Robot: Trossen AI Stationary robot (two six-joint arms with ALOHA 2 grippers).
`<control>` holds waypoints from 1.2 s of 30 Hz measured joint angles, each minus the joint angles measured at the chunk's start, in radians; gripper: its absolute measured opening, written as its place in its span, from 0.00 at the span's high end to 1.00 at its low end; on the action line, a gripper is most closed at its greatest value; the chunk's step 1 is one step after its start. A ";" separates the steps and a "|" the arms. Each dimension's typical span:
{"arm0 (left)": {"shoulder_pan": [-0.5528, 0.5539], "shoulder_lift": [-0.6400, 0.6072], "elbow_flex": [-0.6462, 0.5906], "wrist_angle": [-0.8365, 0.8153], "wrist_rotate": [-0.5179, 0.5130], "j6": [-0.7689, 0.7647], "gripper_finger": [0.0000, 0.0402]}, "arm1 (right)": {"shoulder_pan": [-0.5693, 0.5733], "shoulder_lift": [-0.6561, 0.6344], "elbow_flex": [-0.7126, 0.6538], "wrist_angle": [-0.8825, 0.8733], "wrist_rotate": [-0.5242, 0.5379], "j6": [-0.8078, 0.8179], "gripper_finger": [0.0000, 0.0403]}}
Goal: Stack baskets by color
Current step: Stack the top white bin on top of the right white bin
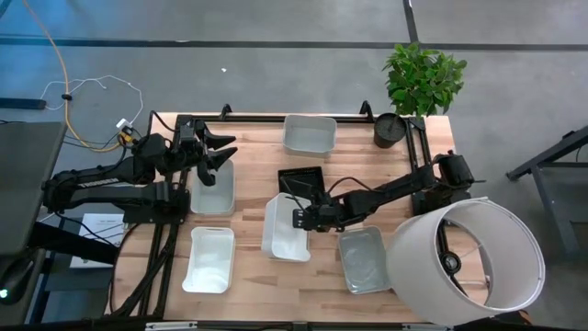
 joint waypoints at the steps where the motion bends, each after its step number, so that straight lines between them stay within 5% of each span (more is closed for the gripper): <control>1: 0.000 0.000 0.000 0.001 0.000 0.000 0.58 | 0.000 0.000 0.000 -0.001 0.002 -0.001 0.72; 11: 0.000 0.000 0.000 0.002 0.000 -0.001 0.58 | 0.000 0.002 -0.002 -0.002 0.045 -0.019 0.74; 19: 0.000 0.000 0.000 0.001 0.000 -0.002 0.58 | 0.000 0.002 -0.002 0.000 0.062 -0.042 0.98; 36: 0.000 0.000 0.000 0.001 0.000 -0.002 0.58 | -0.003 -0.127 -0.003 -0.035 0.094 -0.152 1.00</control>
